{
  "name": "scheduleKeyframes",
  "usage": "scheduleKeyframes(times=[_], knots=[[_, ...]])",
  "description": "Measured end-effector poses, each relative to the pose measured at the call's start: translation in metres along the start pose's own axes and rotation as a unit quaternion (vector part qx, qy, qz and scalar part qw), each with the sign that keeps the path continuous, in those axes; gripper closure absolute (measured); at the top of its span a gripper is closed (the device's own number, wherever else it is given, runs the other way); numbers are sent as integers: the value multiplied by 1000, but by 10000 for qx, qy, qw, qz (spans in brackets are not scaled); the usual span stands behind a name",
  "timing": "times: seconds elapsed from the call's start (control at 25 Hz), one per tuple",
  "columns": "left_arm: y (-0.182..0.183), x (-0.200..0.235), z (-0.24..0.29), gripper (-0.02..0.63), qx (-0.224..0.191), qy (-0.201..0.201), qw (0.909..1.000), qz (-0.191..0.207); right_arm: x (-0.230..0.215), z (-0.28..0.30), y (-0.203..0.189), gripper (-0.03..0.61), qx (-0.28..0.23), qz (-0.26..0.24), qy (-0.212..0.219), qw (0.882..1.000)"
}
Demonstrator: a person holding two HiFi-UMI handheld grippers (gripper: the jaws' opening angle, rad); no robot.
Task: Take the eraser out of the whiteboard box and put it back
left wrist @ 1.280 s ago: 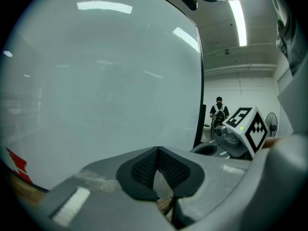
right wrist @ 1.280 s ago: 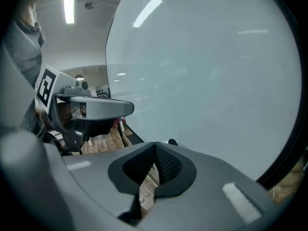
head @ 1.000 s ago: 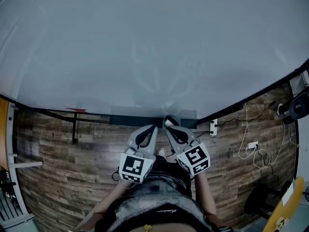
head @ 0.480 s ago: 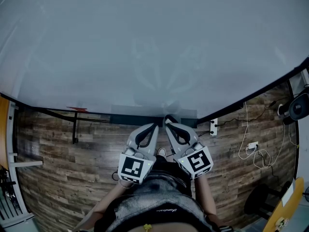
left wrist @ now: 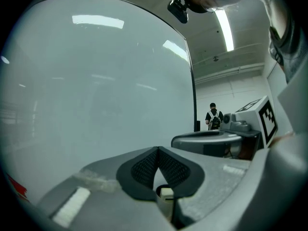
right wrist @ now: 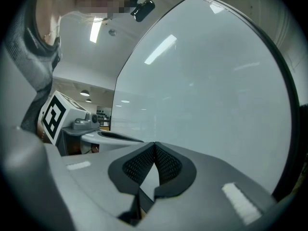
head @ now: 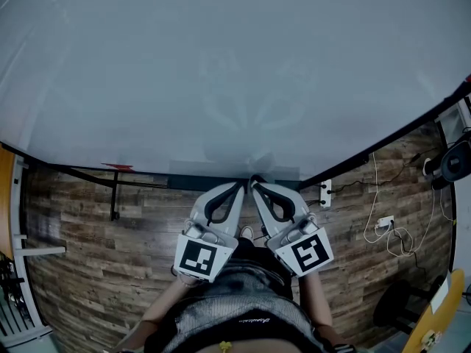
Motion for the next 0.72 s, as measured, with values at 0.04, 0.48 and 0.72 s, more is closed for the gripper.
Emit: scheduleKeyframes(times=[0.04,0.48,0.72], knots=[[3,0,0,612,-38,-9,10000,25,0,0,4,577,-46,-38,-19,10000],[26,0,-5,612,-331,36,9994,92,4,0,29,577,-389,-255,-9,9989],[22,-1,-6,612,-309,31,9995,95,6,-1,25,577,-299,-272,-14,9992]])
Point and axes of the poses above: the fingertips, and each gripper's own axes: z forward along the fingers, x to its left, y out of its top, the point moved 1 cm from there along -z, backward along the fingers, and after that the axes turned 3 degrees about z, right-handed, at the moved point
